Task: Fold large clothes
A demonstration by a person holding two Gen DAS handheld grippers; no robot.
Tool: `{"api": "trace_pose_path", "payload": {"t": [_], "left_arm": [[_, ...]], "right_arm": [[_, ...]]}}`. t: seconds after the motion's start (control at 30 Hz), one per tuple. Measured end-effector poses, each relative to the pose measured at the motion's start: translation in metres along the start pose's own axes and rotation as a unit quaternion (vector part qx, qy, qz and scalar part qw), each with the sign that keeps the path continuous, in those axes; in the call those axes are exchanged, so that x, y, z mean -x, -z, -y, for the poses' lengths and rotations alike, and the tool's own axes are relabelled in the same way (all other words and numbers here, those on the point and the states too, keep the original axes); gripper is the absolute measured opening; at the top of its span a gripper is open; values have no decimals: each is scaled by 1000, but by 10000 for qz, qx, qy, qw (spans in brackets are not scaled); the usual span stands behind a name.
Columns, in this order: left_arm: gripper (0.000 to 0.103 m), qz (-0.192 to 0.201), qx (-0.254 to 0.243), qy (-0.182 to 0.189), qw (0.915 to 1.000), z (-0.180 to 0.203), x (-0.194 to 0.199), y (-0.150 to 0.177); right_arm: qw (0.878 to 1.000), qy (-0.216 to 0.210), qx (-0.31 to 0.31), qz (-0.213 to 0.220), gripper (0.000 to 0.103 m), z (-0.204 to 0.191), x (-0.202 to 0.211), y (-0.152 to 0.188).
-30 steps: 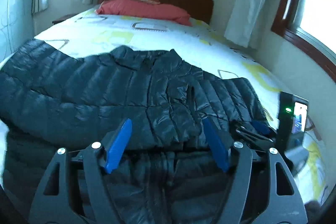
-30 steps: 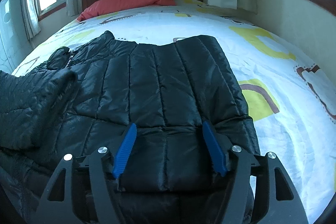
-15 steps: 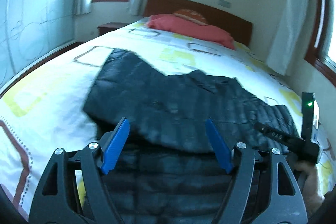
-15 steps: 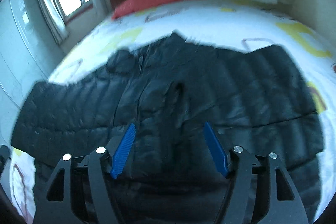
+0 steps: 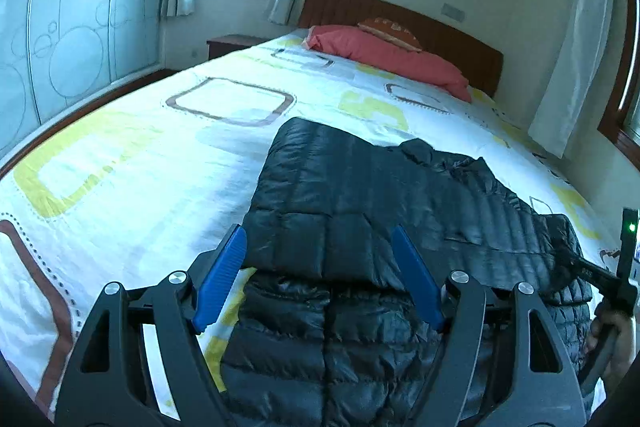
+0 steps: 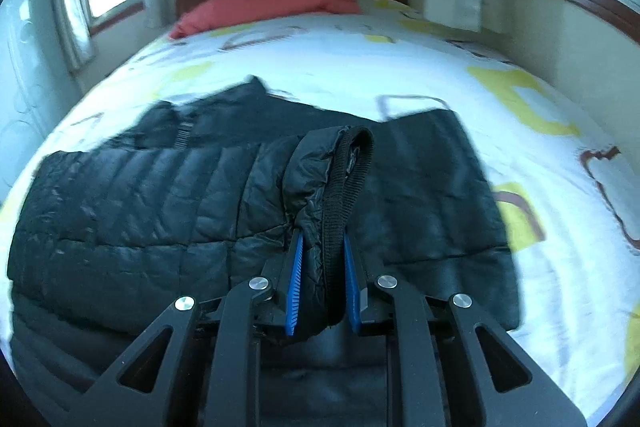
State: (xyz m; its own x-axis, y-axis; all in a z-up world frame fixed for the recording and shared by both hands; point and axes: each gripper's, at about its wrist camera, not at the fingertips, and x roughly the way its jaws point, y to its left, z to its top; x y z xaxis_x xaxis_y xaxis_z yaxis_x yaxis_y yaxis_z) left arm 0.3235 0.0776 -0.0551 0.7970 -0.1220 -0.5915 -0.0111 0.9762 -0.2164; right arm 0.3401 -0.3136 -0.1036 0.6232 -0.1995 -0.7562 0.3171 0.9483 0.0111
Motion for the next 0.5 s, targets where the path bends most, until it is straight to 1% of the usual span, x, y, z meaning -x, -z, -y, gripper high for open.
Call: {"api": "trace_pose_path", "payload": {"t": [0.07,0.13,0.17,0.23,0.3,0.33,0.4,0.47,0.5], "left_arm": [[75,-87,-39,-8,10000,3,-10,0],[75,-203,-107,-17,9997,7,-21,1],[75,-278,-151,-25,9995,9,-28,0],[75,-374,-247,-59,9990,11,-38,-3],[75,-403,-363,-90,9985,15,-47,-9],[75,-391,-389,-104,9984,16,-49,-12],[75,-364,-436,-114,9983,19,-57,-22],[75,-368,-494,-136,9980,23,-69,-31],[75,-387,-548,-158,9976,26,-77,-35]], "right_arm": [[9999,72,-40,-143,19,11,-10,4],[9996,-4,-116,-249,22,15,-20,7],[9994,-54,-172,-280,27,18,-21,8],[9991,-77,-241,-335,34,22,-15,6],[9993,-51,-335,-136,52,23,0,1],[9993,28,-361,104,54,20,10,-4],[9991,21,-243,341,55,10,19,-16],[9991,-116,-108,390,55,-3,15,-25],[9993,-179,-61,335,55,-8,10,-29]]}}
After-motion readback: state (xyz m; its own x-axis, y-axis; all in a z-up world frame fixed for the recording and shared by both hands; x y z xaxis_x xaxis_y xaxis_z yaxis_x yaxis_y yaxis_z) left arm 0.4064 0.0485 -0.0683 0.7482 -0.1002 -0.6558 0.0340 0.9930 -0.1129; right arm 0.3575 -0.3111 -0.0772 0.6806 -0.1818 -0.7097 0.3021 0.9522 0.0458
